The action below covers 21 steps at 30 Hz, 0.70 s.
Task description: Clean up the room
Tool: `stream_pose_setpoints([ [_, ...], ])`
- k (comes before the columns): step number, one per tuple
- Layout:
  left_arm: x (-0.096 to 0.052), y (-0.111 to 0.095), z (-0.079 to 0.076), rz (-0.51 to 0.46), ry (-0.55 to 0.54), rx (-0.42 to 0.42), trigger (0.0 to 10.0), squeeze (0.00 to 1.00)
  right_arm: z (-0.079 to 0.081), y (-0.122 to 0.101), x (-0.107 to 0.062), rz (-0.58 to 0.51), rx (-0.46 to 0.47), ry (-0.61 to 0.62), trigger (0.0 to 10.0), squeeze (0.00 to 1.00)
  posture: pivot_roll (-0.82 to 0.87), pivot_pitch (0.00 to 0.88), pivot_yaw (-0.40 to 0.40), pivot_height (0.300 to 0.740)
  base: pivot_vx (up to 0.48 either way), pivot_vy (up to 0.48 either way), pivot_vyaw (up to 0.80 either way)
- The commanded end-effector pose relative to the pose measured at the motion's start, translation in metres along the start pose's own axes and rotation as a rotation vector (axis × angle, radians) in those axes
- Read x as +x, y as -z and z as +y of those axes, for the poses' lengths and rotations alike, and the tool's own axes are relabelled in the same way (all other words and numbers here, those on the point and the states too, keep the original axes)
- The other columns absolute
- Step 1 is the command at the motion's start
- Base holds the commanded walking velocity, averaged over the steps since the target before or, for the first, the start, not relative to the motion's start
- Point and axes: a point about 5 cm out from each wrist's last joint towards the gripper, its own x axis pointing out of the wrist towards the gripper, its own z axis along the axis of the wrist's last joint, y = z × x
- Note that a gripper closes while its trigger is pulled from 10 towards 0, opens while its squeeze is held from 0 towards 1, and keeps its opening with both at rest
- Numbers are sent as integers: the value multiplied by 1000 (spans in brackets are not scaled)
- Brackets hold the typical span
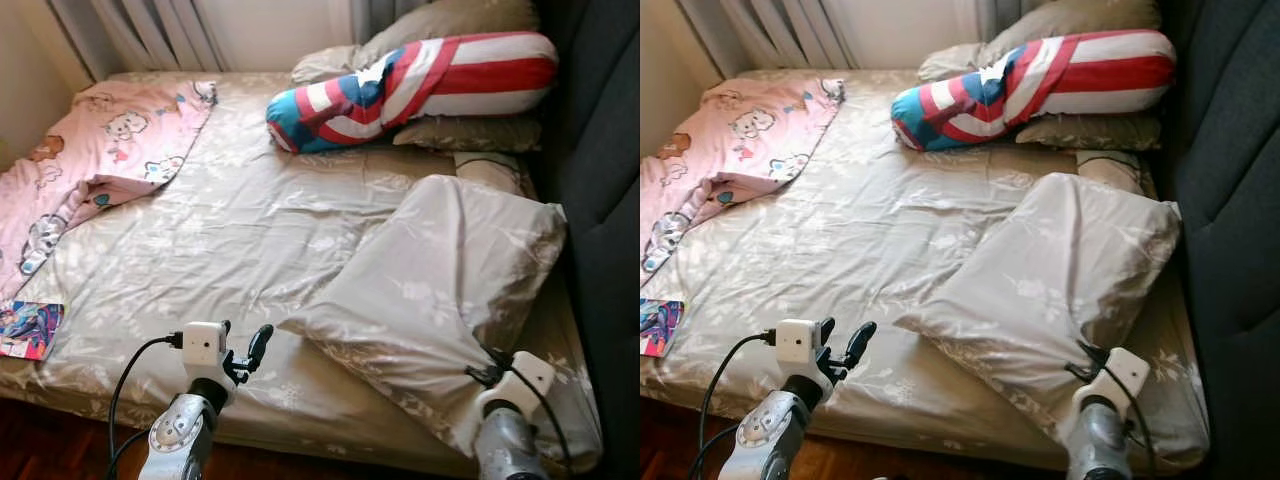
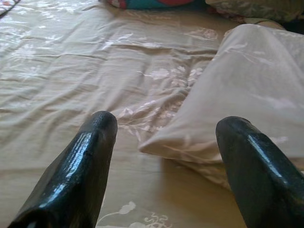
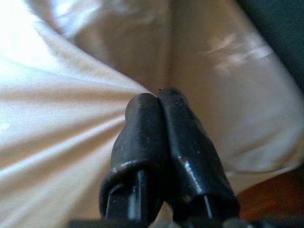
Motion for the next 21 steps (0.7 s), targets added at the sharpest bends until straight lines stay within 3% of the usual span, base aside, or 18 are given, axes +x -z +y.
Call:
stream_pose_setpoints([
  [1,-1,3,6,11,-12,11,10000,0,-18,-9,3,-47,-30,86,0,0,-21,114,63,740,0,0,0],
  [9,-2,5,8,15,-16,10,10000,0,-69,-41,6,-182,-148,328,0,0,-40,117,63,740,0,0,0],
  [10,-2,5,8,15,-19,9,10000,0,-72,-41,6,-180,-143,331,0,0,-40,117,63,740,0,0,0],
  [13,-4,8,11,27,-26,7,10000,0,-51,-32,6,-140,-119,152,275,0,-40,117,63,740,0,0,0],
  [14,-4,9,11,28,-25,9,10000,0,-34,-25,4,-122,-99,43,10000,0,-40,117,63,740,0,0,0],
  [15,-4,9,11,28,-25,9,10000,0,-34,-25,4,-122,-99,43,10000,0,-40,117,63,740,0,0,0],
  [17,-3,8,11,26,-25,9,10000,0,-15,-16,1,-83,-39,-65,10000,0,-40,117,63,740,0,0,0],
  [18,-3,8,11,26,-25,9,10000,0,-15,-16,1,-83,-39,-65,10000,0,-40,117,63,740,0,0,0],
  [19,-3,8,11,25,-24,9,10000,0,-7,-11,-1,-62,-15,-99,10000,357,-33,122,65,740,0,0,0],
  [20,-3,7,10,23,-23,9,10000,0,0,-8,-3,-52,-4,-122,10000,1000,-25,124,67,740,0,0,0],
  [21,-2,7,9,22,-21,10,10000,0,6,-7,-4,-46,5,-143,10000,1000,-25,124,67,740,0,0,0],
])
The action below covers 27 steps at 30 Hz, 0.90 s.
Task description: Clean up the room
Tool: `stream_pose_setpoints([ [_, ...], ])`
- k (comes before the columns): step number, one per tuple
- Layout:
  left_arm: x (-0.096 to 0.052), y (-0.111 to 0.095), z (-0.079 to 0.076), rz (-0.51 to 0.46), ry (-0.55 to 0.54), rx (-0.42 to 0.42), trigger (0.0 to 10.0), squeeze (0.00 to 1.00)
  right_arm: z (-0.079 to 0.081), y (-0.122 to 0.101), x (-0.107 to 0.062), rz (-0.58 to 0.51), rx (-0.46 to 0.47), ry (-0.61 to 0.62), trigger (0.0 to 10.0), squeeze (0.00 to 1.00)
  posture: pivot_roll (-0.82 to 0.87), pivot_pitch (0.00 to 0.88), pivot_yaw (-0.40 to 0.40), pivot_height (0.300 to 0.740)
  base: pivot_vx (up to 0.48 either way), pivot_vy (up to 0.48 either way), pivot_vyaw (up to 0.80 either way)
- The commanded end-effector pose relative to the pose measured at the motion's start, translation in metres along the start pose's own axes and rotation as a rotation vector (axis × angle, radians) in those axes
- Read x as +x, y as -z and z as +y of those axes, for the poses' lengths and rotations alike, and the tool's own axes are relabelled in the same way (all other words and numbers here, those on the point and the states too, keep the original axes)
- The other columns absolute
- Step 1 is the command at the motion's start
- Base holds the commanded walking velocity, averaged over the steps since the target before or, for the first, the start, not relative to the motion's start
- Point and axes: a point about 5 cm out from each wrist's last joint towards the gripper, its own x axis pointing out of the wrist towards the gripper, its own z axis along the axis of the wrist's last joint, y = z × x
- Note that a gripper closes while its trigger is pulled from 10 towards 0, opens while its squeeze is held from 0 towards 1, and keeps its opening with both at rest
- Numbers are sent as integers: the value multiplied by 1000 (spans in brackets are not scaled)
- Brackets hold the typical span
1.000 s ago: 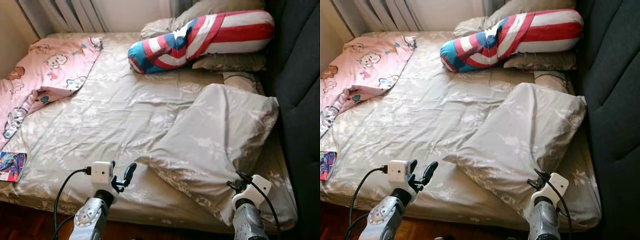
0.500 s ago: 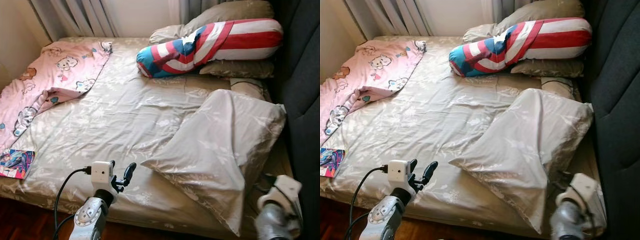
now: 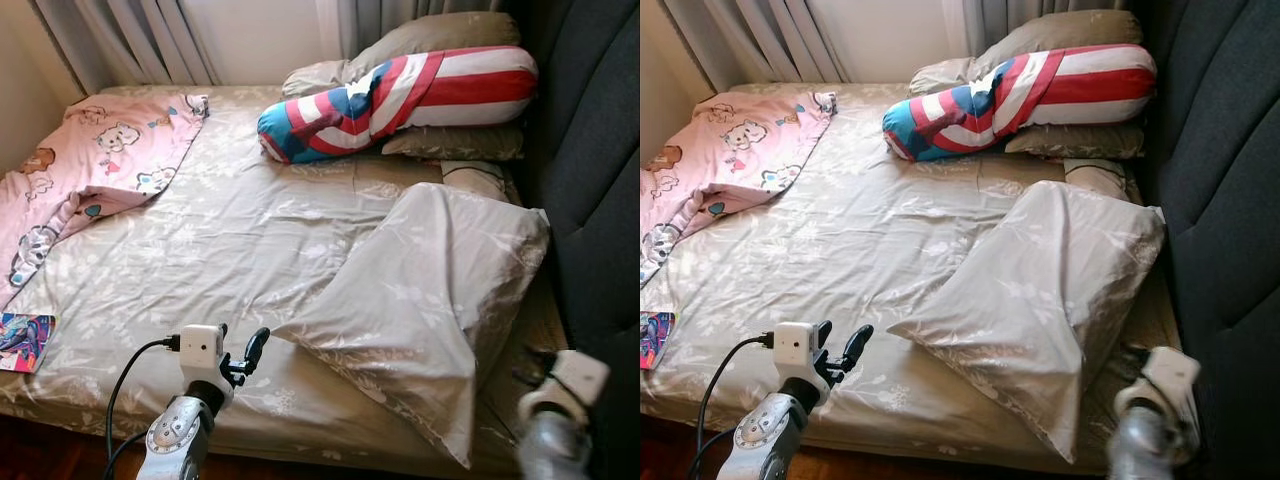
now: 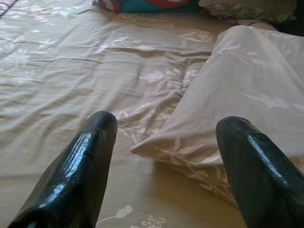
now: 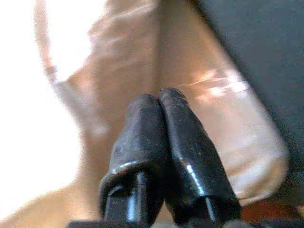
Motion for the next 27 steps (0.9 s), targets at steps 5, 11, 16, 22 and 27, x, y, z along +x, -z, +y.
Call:
stream_pose_setpoints([
  [5,-2,-1,3,-1,-5,11,10000,0,35,-4,3,19,59,-103,10000,1000,-5,137,72,740,0,0,0],
  [11,-1,-3,1,-9,-1,10,10000,0,54,-16,6,-9,69,-181,10000,1000,4,151,70,740,0,0,0],
  [16,0,-4,-2,-13,3,3,10000,0,64,-25,8,-37,56,-211,10000,1000,3,154,66,740,0,0,0],
  [22,9,-6,-1,-41,-49,-12,10000,0,74,-33,8,-79,53,-262,10000,1000,-10,132,43,740,0,0,0],
  [27,15,-8,0,-47,-76,-23,10000,0,78,-35,7,-96,16,-300,10000,1000,-21,117,33,740,0,0,0],
])
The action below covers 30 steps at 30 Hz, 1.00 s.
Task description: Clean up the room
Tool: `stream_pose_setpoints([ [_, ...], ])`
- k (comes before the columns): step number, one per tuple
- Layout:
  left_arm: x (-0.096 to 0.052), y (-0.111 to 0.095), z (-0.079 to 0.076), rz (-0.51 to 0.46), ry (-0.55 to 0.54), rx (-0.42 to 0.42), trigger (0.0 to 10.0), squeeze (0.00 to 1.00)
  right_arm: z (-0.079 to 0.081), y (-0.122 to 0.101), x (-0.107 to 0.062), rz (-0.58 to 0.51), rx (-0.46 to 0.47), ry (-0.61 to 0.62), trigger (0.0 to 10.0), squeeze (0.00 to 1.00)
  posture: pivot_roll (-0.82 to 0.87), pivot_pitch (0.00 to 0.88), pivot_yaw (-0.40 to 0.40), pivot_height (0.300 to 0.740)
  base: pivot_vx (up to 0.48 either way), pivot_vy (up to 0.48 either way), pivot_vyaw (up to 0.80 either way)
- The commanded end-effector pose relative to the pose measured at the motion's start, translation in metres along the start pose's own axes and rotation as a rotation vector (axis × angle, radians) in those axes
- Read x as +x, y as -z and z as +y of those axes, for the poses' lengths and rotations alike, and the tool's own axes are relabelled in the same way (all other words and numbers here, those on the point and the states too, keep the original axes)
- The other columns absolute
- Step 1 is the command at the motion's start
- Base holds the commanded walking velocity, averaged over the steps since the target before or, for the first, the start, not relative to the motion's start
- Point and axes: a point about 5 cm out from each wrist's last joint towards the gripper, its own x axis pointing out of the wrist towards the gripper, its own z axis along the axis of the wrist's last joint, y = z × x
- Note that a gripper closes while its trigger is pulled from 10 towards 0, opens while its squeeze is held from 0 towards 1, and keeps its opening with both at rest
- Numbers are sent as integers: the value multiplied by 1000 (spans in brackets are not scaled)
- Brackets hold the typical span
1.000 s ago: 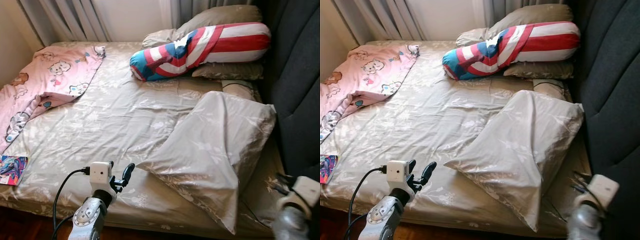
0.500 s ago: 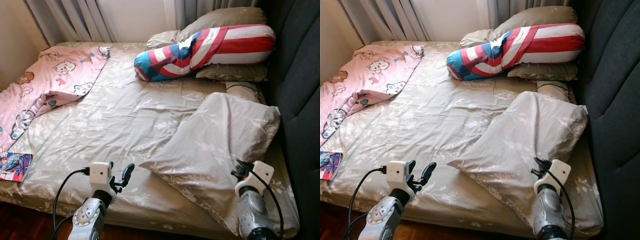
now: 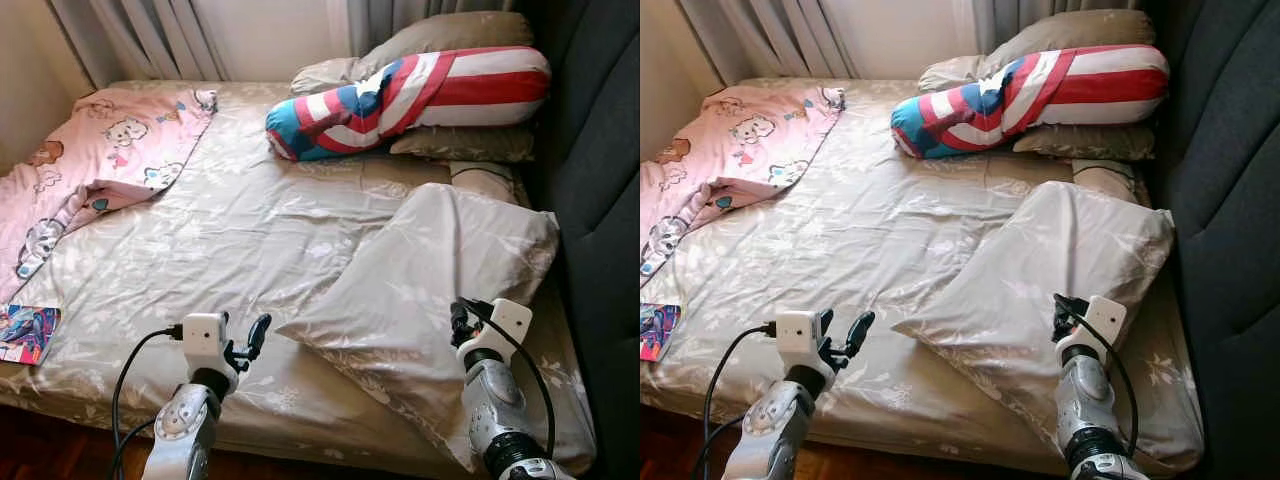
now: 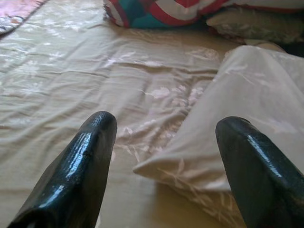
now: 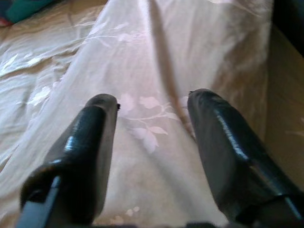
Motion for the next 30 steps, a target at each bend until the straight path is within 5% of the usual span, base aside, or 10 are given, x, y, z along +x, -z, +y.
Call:
stream_pose_setpoints([
  [1,1,5,6,22,-56,4,10000,0,8,1,-1,-10,-52,-55,10000,1000,-27,108,29,740,0,0,0],
  [6,9,3,11,24,-84,72,10000,0,-4,3,-6,-34,-118,-58,10000,1000,-29,75,12,740,0,0,0],
  [16,7,5,19,23,-106,70,10000,0,-17,13,-15,-21,-181,-51,10000,1000,-38,65,10,740,0,0,0],
  [25,10,7,17,18,-101,68,10000,0,-14,11,-13,-34,-171,-51,10000,1000,-34,90,13,740,0,0,0],
  [26,10,6,17,17,-97,65,10000,0,-13,11,-13,-35,-170,-43,10000,59,-34,90,13,740,0,0,0],
  [30,9,6,17,14,-86,61,10000,0,-6,14,-11,-8,-164,-48,10000,0,-27,109,11,740,0,0,0],
])
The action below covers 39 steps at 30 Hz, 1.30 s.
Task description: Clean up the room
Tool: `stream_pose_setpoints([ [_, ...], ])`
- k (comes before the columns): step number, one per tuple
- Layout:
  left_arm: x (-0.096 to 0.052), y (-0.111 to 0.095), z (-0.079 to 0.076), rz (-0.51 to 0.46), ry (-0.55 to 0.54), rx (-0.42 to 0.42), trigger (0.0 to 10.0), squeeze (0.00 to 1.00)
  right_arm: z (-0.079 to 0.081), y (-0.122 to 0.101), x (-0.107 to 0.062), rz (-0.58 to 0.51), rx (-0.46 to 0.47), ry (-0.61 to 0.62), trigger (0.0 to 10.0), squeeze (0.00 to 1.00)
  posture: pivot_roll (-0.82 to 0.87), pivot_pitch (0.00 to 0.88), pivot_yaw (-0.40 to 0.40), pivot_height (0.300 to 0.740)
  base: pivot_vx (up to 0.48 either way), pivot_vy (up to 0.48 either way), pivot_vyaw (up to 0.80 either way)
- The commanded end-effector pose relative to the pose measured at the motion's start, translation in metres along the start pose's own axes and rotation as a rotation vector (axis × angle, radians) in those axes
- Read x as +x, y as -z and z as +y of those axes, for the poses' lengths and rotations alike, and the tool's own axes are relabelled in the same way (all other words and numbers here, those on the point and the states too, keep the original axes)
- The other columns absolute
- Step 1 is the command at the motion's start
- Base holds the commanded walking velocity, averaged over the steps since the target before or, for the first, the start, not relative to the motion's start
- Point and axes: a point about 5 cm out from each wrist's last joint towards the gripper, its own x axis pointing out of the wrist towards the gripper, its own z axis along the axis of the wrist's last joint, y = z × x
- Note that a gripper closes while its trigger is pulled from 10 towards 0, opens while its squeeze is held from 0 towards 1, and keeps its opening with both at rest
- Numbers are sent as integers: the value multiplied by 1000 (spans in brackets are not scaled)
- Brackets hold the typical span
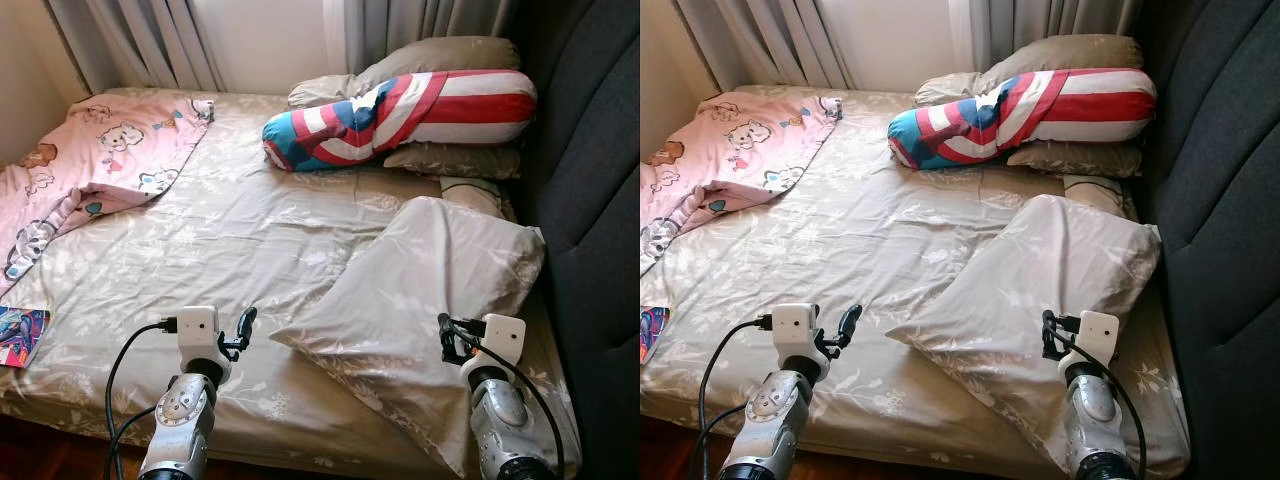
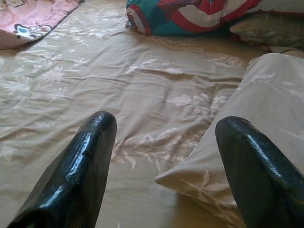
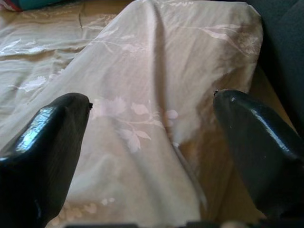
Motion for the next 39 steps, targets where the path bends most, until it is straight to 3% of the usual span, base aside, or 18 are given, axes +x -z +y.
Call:
stream_pose_setpoints([
  [1,-1,2,2,5,2,6,10000,0,6,1,1,21,-11,-10,10000,0,-27,109,11,740,0,0,0],
  [14,-6,6,-1,3,13,-6,10000,0,11,5,-1,18,-16,-6,10000,0,-23,133,8,676,0,0,0],
  [39,-9,7,-2,9,29,-13,10000,0,19,10,-3,43,-13,-17,10000,0,-17,144,7,676,0,0,0],
])
